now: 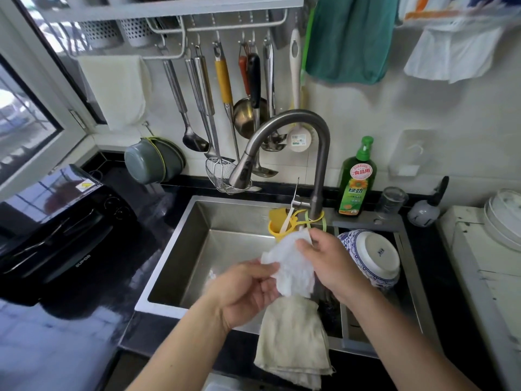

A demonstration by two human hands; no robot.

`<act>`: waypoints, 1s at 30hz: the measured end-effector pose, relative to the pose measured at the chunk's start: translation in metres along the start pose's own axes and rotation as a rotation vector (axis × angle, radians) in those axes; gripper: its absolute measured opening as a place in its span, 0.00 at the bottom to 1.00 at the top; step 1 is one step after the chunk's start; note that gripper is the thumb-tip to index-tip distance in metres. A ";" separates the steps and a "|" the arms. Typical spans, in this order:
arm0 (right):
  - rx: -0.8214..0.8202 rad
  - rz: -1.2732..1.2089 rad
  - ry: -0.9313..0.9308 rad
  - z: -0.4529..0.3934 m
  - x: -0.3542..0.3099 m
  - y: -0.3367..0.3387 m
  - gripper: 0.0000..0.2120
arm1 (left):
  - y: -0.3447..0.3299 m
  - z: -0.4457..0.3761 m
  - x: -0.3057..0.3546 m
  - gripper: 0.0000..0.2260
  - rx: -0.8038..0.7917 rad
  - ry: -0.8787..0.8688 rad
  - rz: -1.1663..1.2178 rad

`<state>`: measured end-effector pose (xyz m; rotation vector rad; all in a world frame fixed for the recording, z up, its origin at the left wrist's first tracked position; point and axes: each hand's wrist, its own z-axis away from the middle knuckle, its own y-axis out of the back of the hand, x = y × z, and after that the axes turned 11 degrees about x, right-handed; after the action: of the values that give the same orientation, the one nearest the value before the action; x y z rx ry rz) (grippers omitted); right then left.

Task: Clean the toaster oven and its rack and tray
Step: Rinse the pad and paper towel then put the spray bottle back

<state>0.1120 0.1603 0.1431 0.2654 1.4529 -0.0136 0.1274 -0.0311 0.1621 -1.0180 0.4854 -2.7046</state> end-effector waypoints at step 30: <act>0.284 0.342 -0.075 -0.001 0.039 0.083 0.05 | -0.096 -0.078 -0.043 0.04 0.404 -0.319 -0.551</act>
<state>0.1303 0.2471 0.1187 0.7360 1.3143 0.0474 0.0995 0.0882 0.1172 -1.5875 -0.4475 -2.8023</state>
